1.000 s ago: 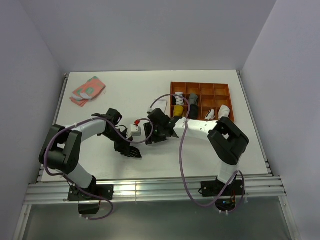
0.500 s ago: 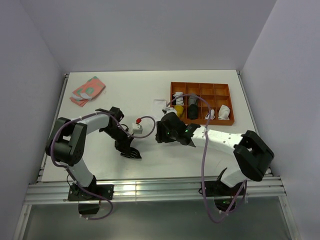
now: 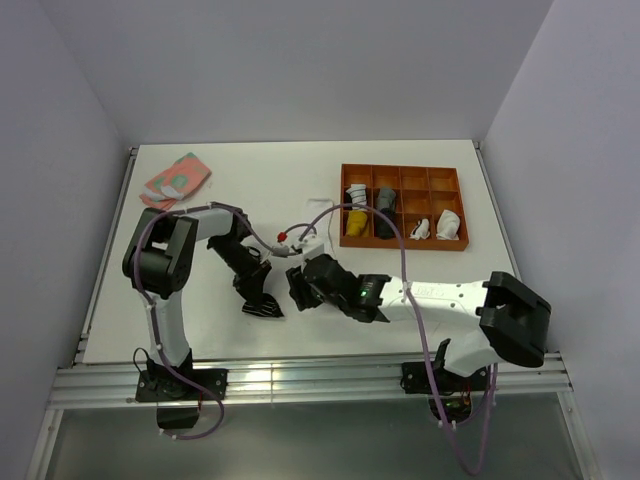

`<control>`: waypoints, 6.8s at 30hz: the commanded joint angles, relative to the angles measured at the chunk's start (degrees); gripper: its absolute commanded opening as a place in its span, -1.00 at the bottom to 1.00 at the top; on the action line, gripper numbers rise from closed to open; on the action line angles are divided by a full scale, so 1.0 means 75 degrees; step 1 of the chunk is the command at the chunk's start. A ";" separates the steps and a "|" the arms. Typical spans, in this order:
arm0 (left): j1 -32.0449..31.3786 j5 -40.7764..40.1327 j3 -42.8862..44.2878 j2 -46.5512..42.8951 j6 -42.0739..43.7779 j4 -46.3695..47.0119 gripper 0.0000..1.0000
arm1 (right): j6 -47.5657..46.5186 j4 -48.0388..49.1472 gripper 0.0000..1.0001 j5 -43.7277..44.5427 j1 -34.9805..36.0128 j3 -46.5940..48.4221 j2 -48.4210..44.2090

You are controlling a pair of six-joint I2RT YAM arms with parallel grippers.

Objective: Roll the socks
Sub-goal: Roll the sock at the center of the board, then pick up the sock at the center of the board, then place the sock in the storage box.

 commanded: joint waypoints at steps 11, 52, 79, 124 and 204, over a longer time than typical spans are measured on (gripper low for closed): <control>0.0260 -0.0074 0.1287 0.1590 0.0512 -0.1559 -0.97 | -0.2298 0.0719 0.17 -0.0202 0.1079 0.1407 0.1554; 0.0331 -0.0484 0.2460 0.2727 -0.0497 -0.1712 -0.95 | -0.3869 -0.0723 0.16 -0.0484 0.1420 0.3236 0.4227; 0.0998 0.0487 0.3666 0.2470 -0.0860 -0.1735 -0.22 | -0.3471 -0.1449 -0.98 -0.1432 0.0916 0.3599 0.4884; 0.3132 0.2586 0.2823 -0.0390 -0.1000 -0.1325 -0.49 | -0.0904 -0.1483 -1.00 -0.2266 -0.1603 0.2684 0.1603; 0.3190 0.3125 0.3491 -0.0120 -0.1036 -0.1700 -0.46 | -0.1021 -0.6102 -1.00 -0.0707 -0.7709 0.7056 0.5927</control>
